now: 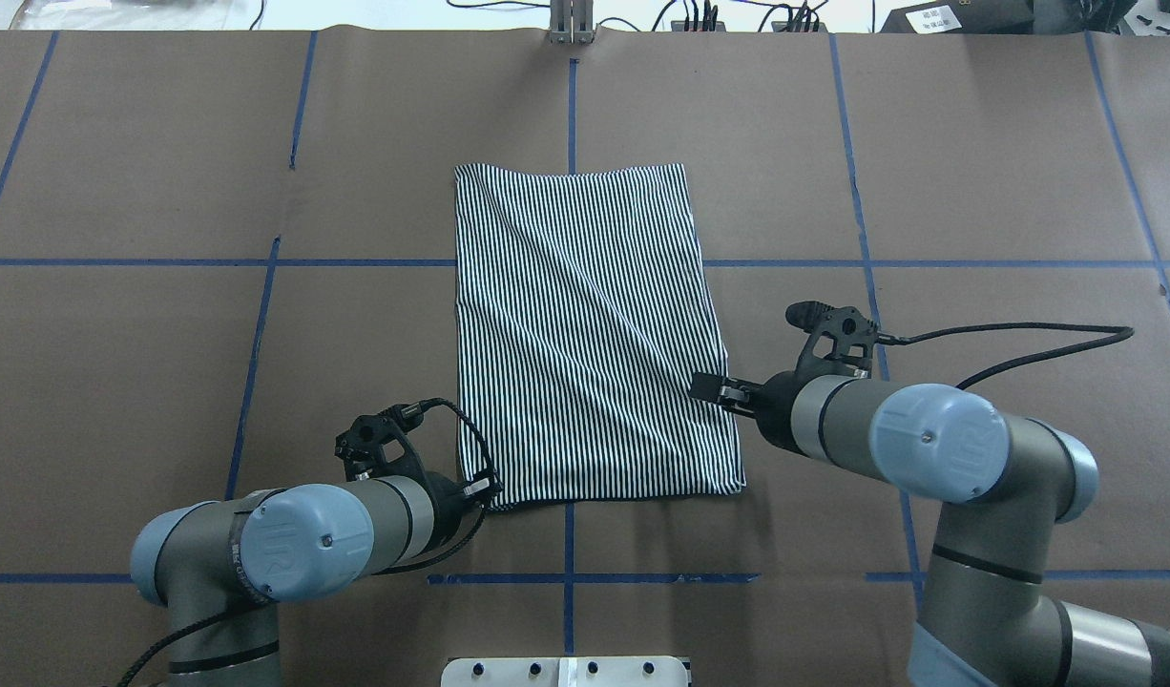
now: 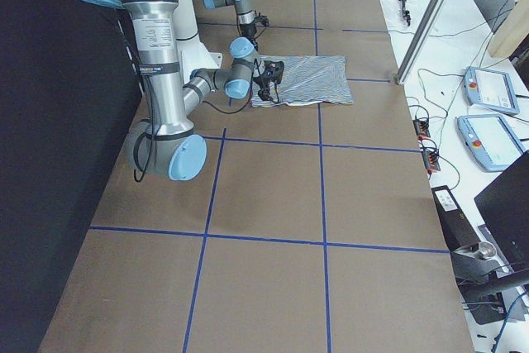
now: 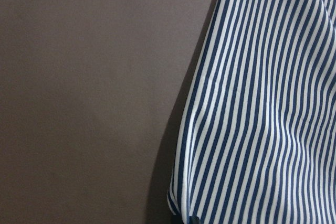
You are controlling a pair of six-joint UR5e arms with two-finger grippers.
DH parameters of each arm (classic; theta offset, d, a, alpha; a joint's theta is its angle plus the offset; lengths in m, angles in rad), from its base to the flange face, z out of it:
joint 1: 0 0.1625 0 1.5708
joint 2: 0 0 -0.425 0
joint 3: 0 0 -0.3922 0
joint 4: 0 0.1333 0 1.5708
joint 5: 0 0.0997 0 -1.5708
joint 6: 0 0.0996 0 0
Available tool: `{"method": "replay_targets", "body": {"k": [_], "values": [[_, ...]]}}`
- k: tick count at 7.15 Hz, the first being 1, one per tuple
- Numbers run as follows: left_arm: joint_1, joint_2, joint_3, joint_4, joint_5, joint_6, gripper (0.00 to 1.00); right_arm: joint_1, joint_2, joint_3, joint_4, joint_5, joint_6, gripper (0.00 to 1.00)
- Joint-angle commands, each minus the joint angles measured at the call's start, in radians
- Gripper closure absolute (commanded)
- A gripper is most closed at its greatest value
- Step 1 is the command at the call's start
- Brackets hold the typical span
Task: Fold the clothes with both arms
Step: 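Move the right gripper to the near corner beside the left gripper and grasp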
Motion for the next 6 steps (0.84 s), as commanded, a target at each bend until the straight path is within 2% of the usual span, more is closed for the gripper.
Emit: {"method": "replay_targets", "body": {"k": [1, 2, 4, 6], "values": [[0.0, 0.0, -0.002, 0.0, 0.0, -0.001, 1.0, -0.074, 0.178, -0.002, -0.323, -0.06, 0.205, 0.27], [0.0, 0.0, -0.002, 0.0, 0.002, 0.0, 1.0, -0.095, 0.201, -0.003, -0.407, -0.06, 0.27, 0.3], [0.002, -0.002, -0.002, 0.0, 0.002, -0.001, 1.0, -0.126, 0.192, -0.009, -0.482, -0.062, 0.298, 0.29], [0.002, -0.003, -0.003, 0.0, 0.002, 0.0, 1.0, -0.137, 0.193, -0.026, -0.498, -0.062, 0.303, 0.29]]}}
